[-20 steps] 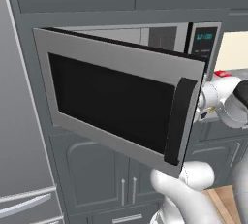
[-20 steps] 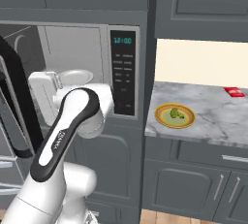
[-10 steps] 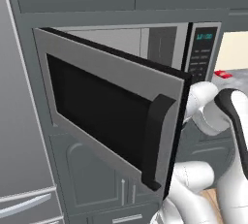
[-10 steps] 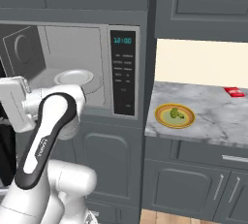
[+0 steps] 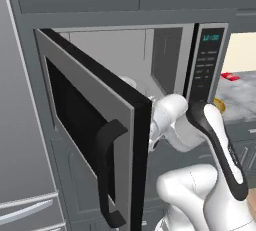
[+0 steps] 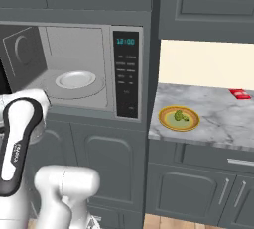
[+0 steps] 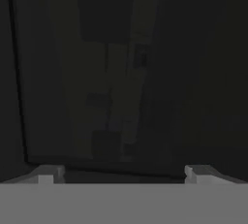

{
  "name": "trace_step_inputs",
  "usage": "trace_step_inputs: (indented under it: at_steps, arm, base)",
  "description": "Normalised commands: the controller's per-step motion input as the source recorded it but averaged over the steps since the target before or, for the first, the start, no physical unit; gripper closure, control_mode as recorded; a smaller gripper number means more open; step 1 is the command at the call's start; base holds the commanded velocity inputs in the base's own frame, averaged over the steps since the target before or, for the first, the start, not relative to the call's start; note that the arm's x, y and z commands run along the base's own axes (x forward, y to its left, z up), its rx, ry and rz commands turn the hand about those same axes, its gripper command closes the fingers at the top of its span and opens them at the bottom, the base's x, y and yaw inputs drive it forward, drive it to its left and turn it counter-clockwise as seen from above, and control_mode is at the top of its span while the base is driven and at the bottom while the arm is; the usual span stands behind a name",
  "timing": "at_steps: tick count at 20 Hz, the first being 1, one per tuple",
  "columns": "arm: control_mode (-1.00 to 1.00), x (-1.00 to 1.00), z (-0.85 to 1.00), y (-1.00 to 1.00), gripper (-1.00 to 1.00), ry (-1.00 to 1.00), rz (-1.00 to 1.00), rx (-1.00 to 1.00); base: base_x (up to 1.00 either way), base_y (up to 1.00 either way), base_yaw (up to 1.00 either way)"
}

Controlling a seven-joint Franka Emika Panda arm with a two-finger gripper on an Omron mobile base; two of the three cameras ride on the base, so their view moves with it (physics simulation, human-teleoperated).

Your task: Pick the broccoli from the counter and place it in the microwave. Then turn on the microwave.

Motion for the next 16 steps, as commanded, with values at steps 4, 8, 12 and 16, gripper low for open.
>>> trace_step_inputs:
  at_steps: [4, 8, 12, 16]
  arm:
    - [-1.00, -0.09, 0.11, 0.03, -1.00, -0.17, -0.05, -0.01]
    - [-1.00, 0.31, 0.23, -0.81, -1.00, -0.24, -0.24, -0.10]
    - [-1.00, 0.53, 0.35, -0.79, -1.00, -0.16, -0.27, -0.14]
    - [-1.00, 0.48, 0.43, -0.69, -1.00, -0.15, -0.28, -0.18]
  base:
    - [0.00, 0.00, 0.00]
    - [0.00, 0.00, 0.00]
    - [0.00, 0.00, 0.00]
    - [0.00, 0.00, 0.00]
